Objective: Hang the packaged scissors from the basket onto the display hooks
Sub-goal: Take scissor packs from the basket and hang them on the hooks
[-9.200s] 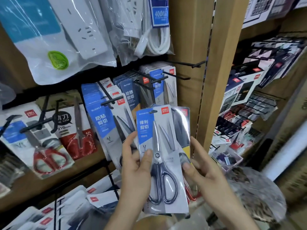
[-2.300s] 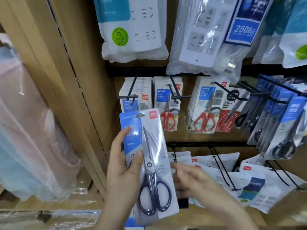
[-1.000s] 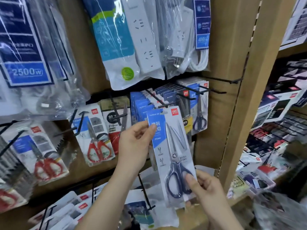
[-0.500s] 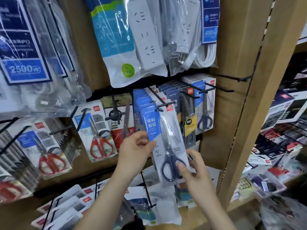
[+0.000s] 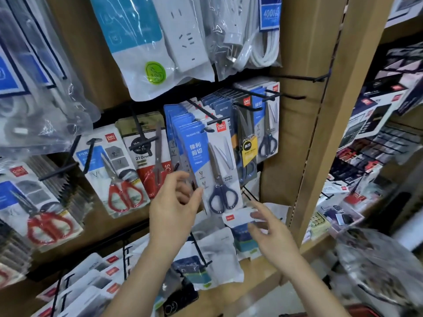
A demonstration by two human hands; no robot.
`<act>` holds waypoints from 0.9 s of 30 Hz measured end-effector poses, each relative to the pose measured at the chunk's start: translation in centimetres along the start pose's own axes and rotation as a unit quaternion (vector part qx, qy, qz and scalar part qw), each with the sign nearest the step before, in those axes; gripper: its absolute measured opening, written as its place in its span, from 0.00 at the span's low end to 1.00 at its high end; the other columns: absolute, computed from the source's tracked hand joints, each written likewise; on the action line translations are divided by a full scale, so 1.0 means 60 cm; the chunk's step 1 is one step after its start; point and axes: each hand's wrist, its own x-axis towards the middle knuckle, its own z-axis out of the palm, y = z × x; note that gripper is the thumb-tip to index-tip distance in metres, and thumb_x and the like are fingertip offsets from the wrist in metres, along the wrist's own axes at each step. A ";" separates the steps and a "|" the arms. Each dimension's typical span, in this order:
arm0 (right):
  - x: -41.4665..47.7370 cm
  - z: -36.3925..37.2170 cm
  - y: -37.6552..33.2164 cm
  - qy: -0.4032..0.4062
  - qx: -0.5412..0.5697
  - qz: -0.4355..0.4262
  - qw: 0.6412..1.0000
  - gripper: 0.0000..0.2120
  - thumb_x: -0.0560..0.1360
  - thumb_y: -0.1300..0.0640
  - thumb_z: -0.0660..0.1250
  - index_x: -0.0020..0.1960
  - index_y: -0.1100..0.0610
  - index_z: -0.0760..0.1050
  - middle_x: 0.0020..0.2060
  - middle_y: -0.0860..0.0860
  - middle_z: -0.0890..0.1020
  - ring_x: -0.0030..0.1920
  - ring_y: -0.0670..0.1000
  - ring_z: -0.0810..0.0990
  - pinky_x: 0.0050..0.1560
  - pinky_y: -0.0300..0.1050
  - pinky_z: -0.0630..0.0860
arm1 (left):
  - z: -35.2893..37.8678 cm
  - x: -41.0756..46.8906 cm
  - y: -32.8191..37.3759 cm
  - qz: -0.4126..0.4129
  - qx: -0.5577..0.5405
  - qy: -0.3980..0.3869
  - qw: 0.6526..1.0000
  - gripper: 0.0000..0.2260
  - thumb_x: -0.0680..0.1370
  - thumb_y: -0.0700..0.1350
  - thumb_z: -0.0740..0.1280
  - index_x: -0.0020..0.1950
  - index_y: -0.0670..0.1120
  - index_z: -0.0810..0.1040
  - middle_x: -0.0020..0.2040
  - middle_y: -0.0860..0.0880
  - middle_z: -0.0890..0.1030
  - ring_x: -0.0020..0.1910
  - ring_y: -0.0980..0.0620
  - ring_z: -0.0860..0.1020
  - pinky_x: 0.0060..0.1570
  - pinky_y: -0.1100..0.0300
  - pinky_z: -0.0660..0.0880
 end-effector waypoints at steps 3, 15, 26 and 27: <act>-0.054 -0.027 0.035 0.039 0.019 0.056 0.998 0.13 0.79 0.57 0.67 0.53 0.38 0.77 0.47 0.46 0.85 0.47 0.45 0.83 0.54 0.48 0.79 | -0.008 -0.048 -0.019 0.030 -0.023 -0.037 0.999 0.12 0.77 0.42 0.70 0.46 0.61 0.76 0.42 0.57 0.79 0.41 0.56 0.77 0.39 0.63 0.75; -0.390 -0.146 0.153 0.217 -0.070 0.263 0.937 0.09 0.77 0.62 0.68 0.47 0.50 0.83 0.37 0.40 0.84 0.38 0.40 0.81 0.40 0.33 0.73 | 0.138 -0.252 -0.088 0.076 -0.033 -0.399 0.913 0.18 0.72 0.35 0.74 0.42 0.60 0.82 0.41 0.67 0.81 0.34 0.64 0.79 0.35 0.72 0.74; -0.610 -0.169 0.357 0.316 0.087 0.463 0.824 0.11 0.78 0.67 0.64 0.46 0.54 0.82 0.35 0.50 0.86 0.36 0.50 0.85 0.46 0.52 0.80 | 0.347 -0.469 -0.115 -0.036 0.023 -0.610 0.791 0.18 0.76 0.37 0.70 0.38 0.61 0.82 0.33 0.64 0.81 0.35 0.61 0.80 0.36 0.70 0.75; -0.613 -0.173 0.387 0.312 0.101 0.472 0.819 0.11 0.78 0.67 0.64 0.46 0.54 0.82 0.35 0.50 0.86 0.36 0.51 0.85 0.45 0.51 0.80 | 0.373 -0.490 -0.120 -0.045 0.036 -0.617 0.785 0.17 0.76 0.37 0.69 0.38 0.60 0.82 0.33 0.64 0.81 0.35 0.62 0.80 0.36 0.70 0.74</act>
